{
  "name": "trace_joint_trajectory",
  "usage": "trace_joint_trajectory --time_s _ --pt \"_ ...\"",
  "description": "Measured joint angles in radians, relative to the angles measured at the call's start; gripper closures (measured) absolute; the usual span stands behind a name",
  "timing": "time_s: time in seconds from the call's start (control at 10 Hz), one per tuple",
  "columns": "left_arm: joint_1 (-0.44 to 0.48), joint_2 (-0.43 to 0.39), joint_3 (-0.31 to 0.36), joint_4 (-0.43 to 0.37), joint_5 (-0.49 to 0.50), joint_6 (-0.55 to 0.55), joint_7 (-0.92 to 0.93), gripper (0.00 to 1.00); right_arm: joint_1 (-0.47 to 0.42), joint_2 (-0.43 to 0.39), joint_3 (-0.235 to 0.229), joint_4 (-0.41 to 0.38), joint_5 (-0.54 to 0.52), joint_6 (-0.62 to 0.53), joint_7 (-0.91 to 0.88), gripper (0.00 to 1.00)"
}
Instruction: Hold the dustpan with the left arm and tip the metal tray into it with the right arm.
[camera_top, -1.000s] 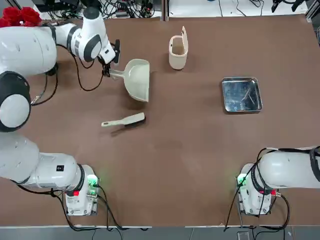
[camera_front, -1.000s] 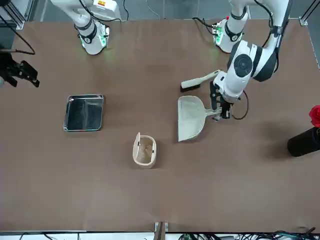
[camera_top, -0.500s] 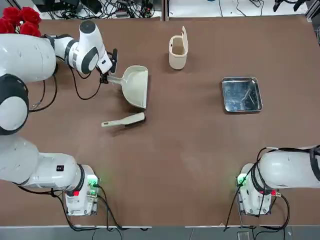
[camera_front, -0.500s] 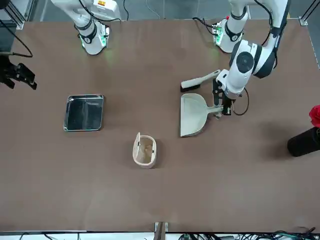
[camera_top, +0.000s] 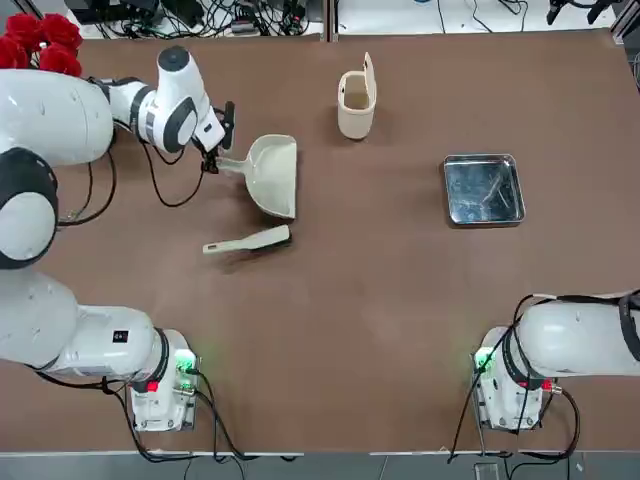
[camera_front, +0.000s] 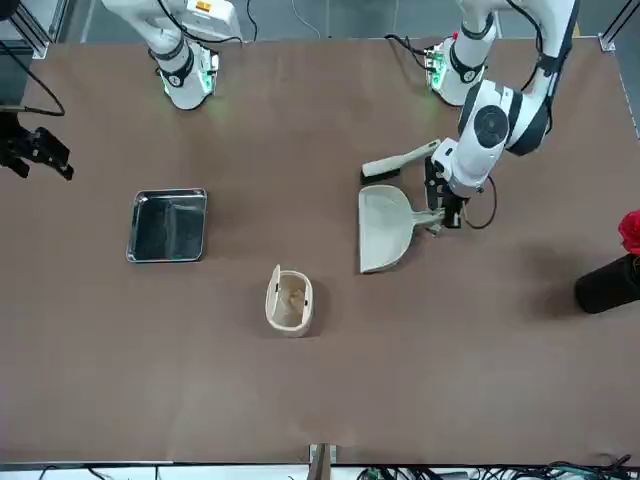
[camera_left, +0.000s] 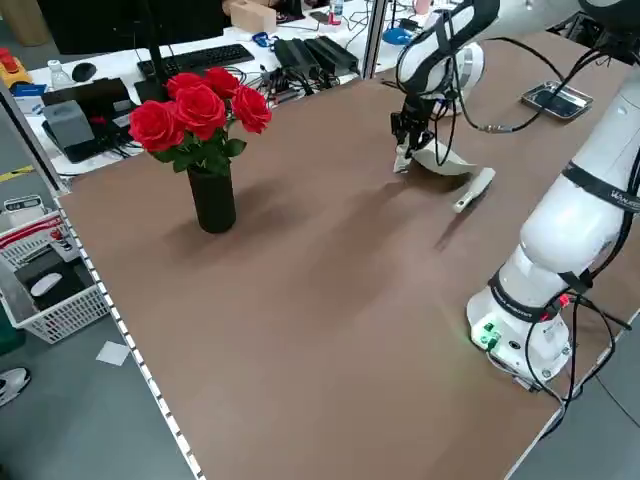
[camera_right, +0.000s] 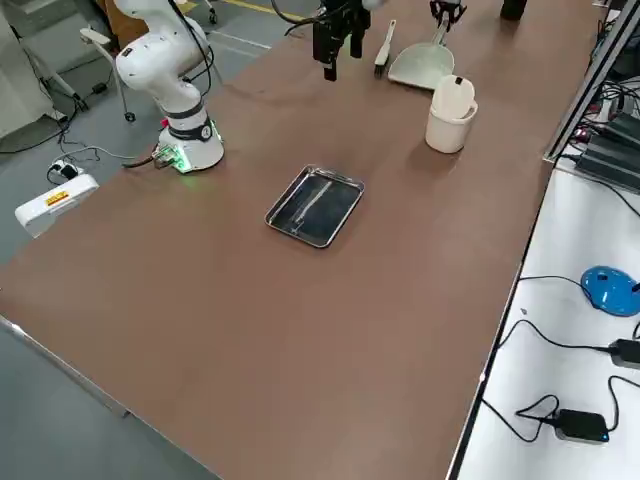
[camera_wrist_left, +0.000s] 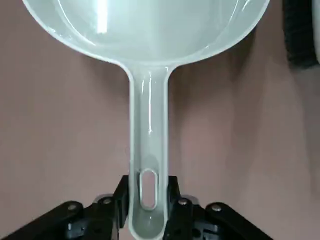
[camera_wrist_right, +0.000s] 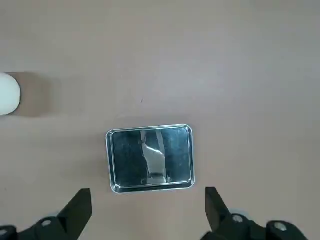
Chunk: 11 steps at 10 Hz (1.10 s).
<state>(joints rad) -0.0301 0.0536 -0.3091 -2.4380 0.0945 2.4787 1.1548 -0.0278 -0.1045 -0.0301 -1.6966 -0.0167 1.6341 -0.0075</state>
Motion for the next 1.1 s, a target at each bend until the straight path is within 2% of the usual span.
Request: trace_joint_trajectory --time_s 0.7,0.9,1.1 --pt "-0.001 0.018 0.012 -0.008 -0.008 -0.007 -0.031 0.66 -0.013 0.002 -0.004 -0.001 0.026 0.003 0.004 0.00" --pt "-0.004 0.018 0.012 -0.008 -0.008 -0.010 -0.054 0.41 -0.018 0.002 -0.006 -0.001 0.028 0.003 0.004 0.00" --pt "-0.004 -0.003 0.012 0.000 -0.009 -0.009 -0.087 0.28 -0.020 0.002 -0.008 -0.001 0.029 0.002 0.004 0.00"
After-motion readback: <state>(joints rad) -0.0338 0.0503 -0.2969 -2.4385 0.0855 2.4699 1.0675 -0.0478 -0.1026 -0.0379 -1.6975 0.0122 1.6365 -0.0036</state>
